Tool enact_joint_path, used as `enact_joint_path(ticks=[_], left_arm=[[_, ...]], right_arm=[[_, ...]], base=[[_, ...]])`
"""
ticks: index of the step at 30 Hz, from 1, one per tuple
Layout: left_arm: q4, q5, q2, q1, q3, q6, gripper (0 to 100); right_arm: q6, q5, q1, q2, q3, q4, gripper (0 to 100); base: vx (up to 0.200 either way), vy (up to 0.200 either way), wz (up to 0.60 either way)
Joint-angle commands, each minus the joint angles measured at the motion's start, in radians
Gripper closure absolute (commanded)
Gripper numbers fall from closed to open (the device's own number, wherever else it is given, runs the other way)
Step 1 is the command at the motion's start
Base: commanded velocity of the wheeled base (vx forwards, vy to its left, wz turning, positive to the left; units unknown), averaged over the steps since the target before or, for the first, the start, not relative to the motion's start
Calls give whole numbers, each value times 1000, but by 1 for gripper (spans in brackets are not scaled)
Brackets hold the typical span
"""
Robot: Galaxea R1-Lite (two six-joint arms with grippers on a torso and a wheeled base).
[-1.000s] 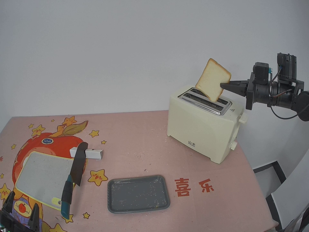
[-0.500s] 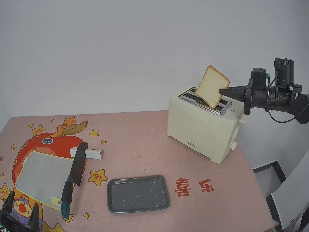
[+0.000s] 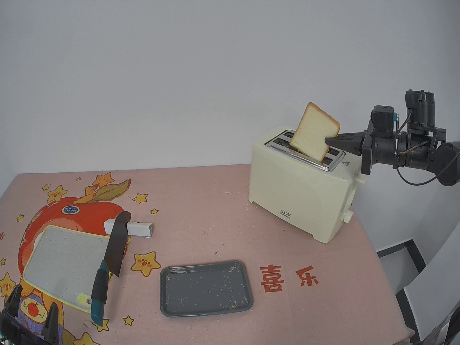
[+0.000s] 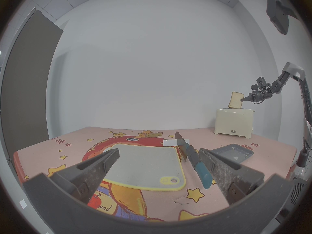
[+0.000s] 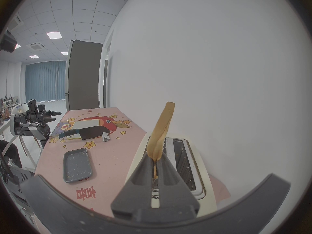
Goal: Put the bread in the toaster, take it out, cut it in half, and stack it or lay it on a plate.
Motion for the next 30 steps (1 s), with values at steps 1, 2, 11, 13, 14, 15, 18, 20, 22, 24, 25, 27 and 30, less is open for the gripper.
enact_joint_path(ticks=[1, 2, 11, 13, 14, 15, 18, 20, 22, 24, 25, 27, 30], left_arm=[[-1, 0, -16, 0, 18, -1, 0], [-1, 0, -16, 0, 18, -1, 0], [-1, -1, -16, 0, 18, -1, 0], [-1, 0, -16, 0, 18, -1, 0], [-1, 0, -16, 0, 18, -1, 0], [-1, 0, -16, 0, 18, -1, 0], [-1, 0, -16, 0, 18, -1, 0], [-1, 0, -16, 0, 18, -1, 0], [-1, 0, -16, 0, 18, -1, 0], [-1, 0, -16, 0, 18, -1, 0], [-1, 0, -16, 0, 18, -1, 0], [-1, 0, -16, 0, 18, -1, 0], [-1, 0, -16, 0, 18, -1, 0]], right_arm=[[-2, 1, 1, -1, 7, 1, 100], [-2, 1, 1, -1, 13, 1, 100], [-2, 1, 1, -1, 17, 1, 100], [-2, 1, 1, -1, 15, 1, 100], [-2, 1, 1, -1, 15, 1, 100], [-2, -1, 1, -1, 15, 1, 100], [-2, -1, 1, -1, 17, 1, 100], [-3, -1, 1, -1, 17, 3, 100], [-2, -1, 1, -1, 17, 3, 100], [-2, -1, 1, -1, 17, 3, 100], [-2, -1, 1, -1, 17, 3, 100], [-2, -4, 1, -1, 17, 3, 100], [-2, -6, 1, -1, 17, 3, 100]], base=[[0, 0, 0], [0, 0, 0], [0, 0, 0], [0, 0, 0], [0, 0, 0], [0, 0, 0], [0, 0, 0], [0, 0, 0], [0, 0, 0], [0, 0, 0], [0, 0, 0], [0, 0, 0], [0, 0, 0]])
